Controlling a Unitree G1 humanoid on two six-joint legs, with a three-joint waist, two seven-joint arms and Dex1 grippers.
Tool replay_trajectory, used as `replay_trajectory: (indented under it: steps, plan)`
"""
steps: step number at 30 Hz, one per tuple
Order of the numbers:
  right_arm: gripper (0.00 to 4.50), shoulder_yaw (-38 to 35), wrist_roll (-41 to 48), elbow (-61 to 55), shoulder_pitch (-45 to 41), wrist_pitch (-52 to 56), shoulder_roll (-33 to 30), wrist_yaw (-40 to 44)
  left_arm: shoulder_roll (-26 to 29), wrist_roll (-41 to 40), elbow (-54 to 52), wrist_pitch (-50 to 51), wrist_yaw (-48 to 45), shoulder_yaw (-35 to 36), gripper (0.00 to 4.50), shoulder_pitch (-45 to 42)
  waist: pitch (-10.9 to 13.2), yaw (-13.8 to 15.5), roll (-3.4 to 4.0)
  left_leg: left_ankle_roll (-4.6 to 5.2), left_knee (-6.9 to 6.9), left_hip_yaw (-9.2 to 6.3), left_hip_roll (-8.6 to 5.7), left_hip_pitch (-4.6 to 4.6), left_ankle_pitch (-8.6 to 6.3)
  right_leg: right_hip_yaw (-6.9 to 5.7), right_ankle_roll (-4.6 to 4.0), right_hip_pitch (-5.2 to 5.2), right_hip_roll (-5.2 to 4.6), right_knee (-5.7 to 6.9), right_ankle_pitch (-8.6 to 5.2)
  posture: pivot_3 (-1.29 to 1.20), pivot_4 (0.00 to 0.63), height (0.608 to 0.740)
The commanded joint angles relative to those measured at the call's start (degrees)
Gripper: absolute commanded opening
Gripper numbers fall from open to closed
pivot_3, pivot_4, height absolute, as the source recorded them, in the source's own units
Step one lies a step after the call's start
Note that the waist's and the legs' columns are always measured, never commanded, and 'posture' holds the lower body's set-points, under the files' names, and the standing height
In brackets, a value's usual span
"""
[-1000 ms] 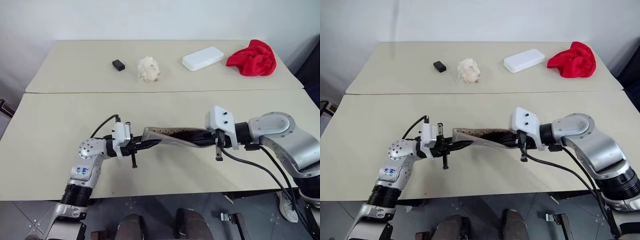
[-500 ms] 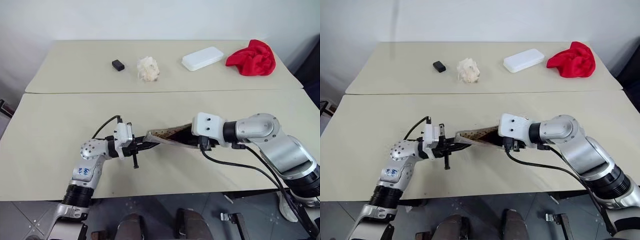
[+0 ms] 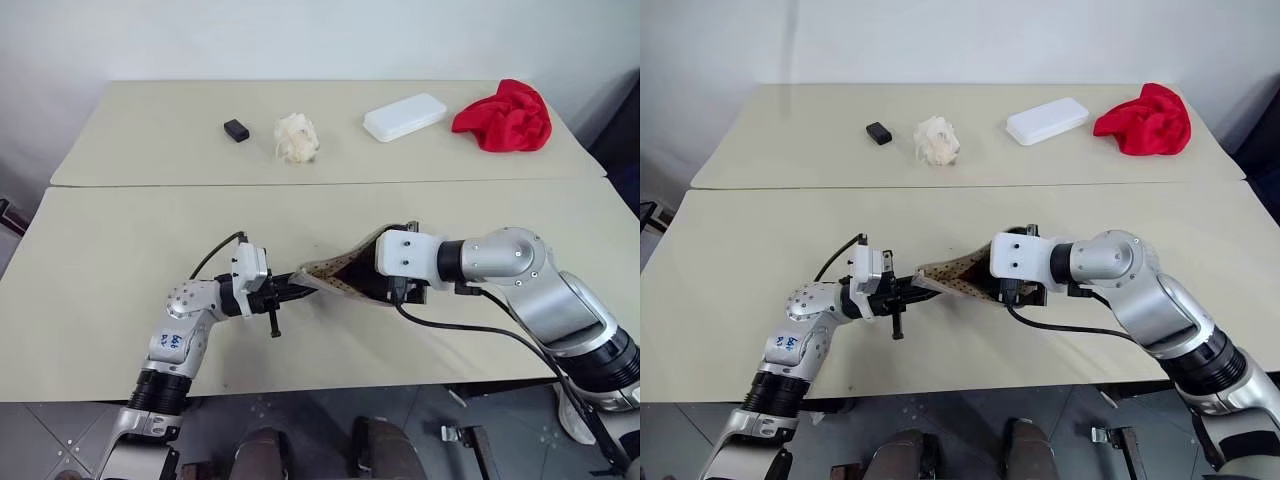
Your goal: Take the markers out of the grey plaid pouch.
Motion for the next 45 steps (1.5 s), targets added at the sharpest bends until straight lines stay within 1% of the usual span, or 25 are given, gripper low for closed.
replay_trajectory:
  steps: [1,4,5,8,10,15,18,21,22,26,27,34,37,41,43,45]
  plan:
    - [4.49,1.2,-3.8,2.1,-2.8,3.3,0.9,-0.6,0.3,-2.7,-2.6,2.4,-3.0,-0.8,0.0,0.3,0.0,0.0,0.0,0.0,0.0,0.0,0.0,0.0,0.0,0.0,0.0,0.0,0.01,0.0,0.0,0.0,0.15,0.74]
    - [4.49,2.4,-4.5,3.7,-4.8,6.6,3.8,-1.3,0.3,-2.7,-2.5,3.1,-3.6,-0.8,0.0,0.1,0.0,-0.1,0.0,0.0,-0.02,0.0,0.0,0.0,0.0,-0.01,0.0,-0.01,0.01,0.0,0.0,0.0,0.15,0.74]
    - [4.49,2.3,-3.6,3.9,-5.0,9.2,4.8,-0.9,0.2,-2.6,-2.3,3.1,-3.7,-0.7,0.0,0.0,0.0,-0.1,0.0,0.0,-0.01,0.0,0.0,0.0,0.0,-0.01,0.0,-0.01,0.01,0.0,0.0,0.0,0.15,0.74]
    - [4.49,4.3,-5.2,5.7,-5.6,11.4,5.4,-0.3,0.0,-2.5,-1.5,3.0,-3.9,-0.3,0.0,-0.4,0.0,-0.1,0.0,0.0,-0.01,0.0,0.01,0.0,0.0,-0.01,0.0,-0.01,0.01,0.01,0.0,0.0,0.15,0.74]
    - [4.49,5.7,-6.9,7.9,-6.2,9.8,6.0,-1.1,-0.2,-2.4,-1.2,2.8,-3.9,-0.3,0.0,-0.6,0.0,-0.2,0.0,0.0,-0.01,0.0,0.0,0.0,0.0,-0.01,0.0,0.0,0.01,0.01,0.0,0.0,0.15,0.74]
    - [4.49,9.6,-12.7,11.5,-7.3,0.0,5.1,-0.4,-0.6,-2.4,-0.2,2.5,-3.9,0.0,0.0,-1.2,0.0,-0.7,0.0,-0.01,-0.01,0.0,0.0,0.0,0.01,-0.01,0.0,0.0,0.01,0.02,0.0,0.0,0.15,0.74]
    - [3.91,10.9,-15.5,13.0,-6.4,-5.1,5.4,-0.9,-0.9,-2.6,0.7,2.3,-3.7,0.6,0.0,-1.7,0.0,-1.0,0.0,-0.02,-0.02,0.0,0.0,0.0,0.01,-0.02,0.0,0.0,0.01,0.02,0.0,0.0,0.15,0.74]
    - [2.89,10.5,-17.5,14.4,-5.7,-8.2,6.5,-2.1,-1.2,-2.7,1.0,2.2,-3.5,0.9,0.0,-1.9,0.0,-1.4,0.0,-0.02,-0.03,0.0,0.0,0.0,0.01,-0.02,0.0,0.0,0.01,0.01,0.0,0.0,0.15,0.74]
    - [2.64,10.2,-18.2,14.9,-5.7,-9.1,6.8,-2.7,-1.3,-2.7,1.0,2.2,-3.4,1.0,0.0,-1.9,0.0,-1.4,0.0,-0.02,-0.03,0.0,0.0,0.0,0.01,-0.01,0.0,0.0,0.01,0.02,0.0,0.0,0.15,0.74]
    - [1.33,8.9,-19.9,16.6,-6.0,-11.8,8.4,-4.4,-1.5,-2.7,1.2,2.3,-3.4,1.2,0.0,-1.9,0.0,-1.5,0.01,-0.03,-0.04,0.0,0.01,0.01,0.02,-0.01,0.0,0.0,0.01,0.03,0.0,0.0,0.15,0.74]
    - [1.2,8.4,-20.1,16.8,-6.1,-12.3,8.8,-4.6,-1.6,-2.7,1.2,2.3,-3.4,1.2,0.0,-2.0,0.0,-1.5,0.01,-0.03,-0.04,0.0,0.01,0.01,0.02,-0.01,0.0,-0.01,0.02,0.02,0.0,0.0,0.15,0.74]
    - [1.2,5.0,-19.8,14.3,-5.0,-14.2,9.0,-3.9,-2.1,-3.2,1.3,3.0,-2.0,2.7,0.0,-2.2,0.0,-1.3,0.0,-0.03,-0.04,0.0,0.0,0.0,0.02,-0.01,0.0,-0.01,0.01,0.01,0.0,0.0,0.15,0.74]
    - [1.2,1.6,-16.3,10.6,-3.7,-16.6,8.2,-2.0,-2.5,-4.3,1.1,4.8,-0.1,4.6,0.0,-2.5,0.0,-1.3,0.0,-0.03,-0.03,0.0,0.0,-0.01,0.02,-0.01,0.0,0.0,0.0,0.0,0.0,0.0,0.15,0.74]
    - [1.2,-4.6,-8.2,6.0,-0.9,-21.6,4.8,3.3,-2.0,-4.7,0.6,6.6,1.4,5.9,0.0,-2.3,0.0,-1.3,0.0,-0.03,-0.04,-0.01,0.0,0.0,0.02,-0.01,0.0,0.0,0.01,0.0,0.0,0.0,0.15,0.74]
    - [1.2,-6.5,-6.2,5.2,-0.1,-22.0,3.7,4.4,-1.7,-4.6,0.2,7.0,1.4,6.0,0.0,-2.0,0.0,-1.3,0.0,-0.03,-0.04,-0.01,0.0,0.0,0.02,-0.02,0.0,0.01,0.01,-0.01,0.0,0.0,0.15,0.74]
    - [1.2,-10.1,-1.2,5.3,1.3,-23.3,3.4,5.8,-1.1,-4.2,-0.1,6.9,1.0,5.9,0.0,-1.3,0.0,-1.3,0.0,-0.03,-0.04,-0.01,0.0,0.0,0.02,-0.02,0.0,0.01,0.01,-0.01,0.0,0.0,0.15,0.74]
